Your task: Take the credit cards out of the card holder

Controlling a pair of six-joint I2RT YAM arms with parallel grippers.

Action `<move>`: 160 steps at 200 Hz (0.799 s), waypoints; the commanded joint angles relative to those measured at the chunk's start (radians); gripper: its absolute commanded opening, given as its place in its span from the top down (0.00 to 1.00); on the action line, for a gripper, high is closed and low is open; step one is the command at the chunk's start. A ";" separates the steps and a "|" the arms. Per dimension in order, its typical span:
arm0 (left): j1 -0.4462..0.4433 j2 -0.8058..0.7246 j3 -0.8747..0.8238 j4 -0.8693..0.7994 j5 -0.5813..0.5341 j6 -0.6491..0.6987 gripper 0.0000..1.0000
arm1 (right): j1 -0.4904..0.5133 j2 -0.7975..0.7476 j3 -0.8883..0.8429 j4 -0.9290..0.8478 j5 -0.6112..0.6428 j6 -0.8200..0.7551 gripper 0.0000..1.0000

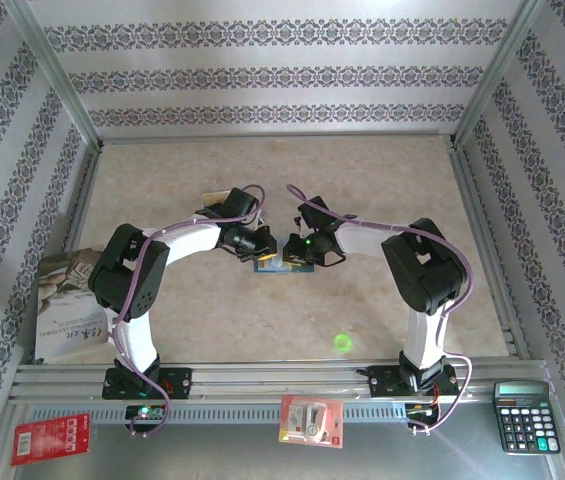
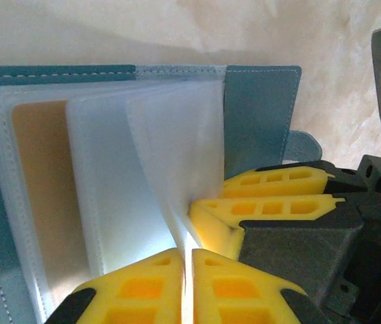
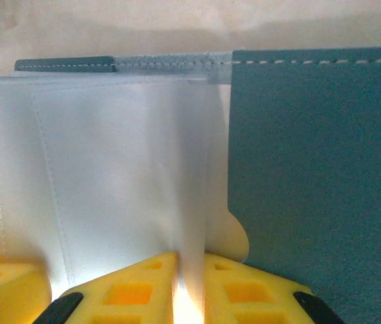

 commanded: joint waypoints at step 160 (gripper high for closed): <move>-0.114 0.154 0.175 0.178 -0.029 -0.158 0.52 | -0.157 -0.468 -0.253 0.042 0.184 0.145 0.67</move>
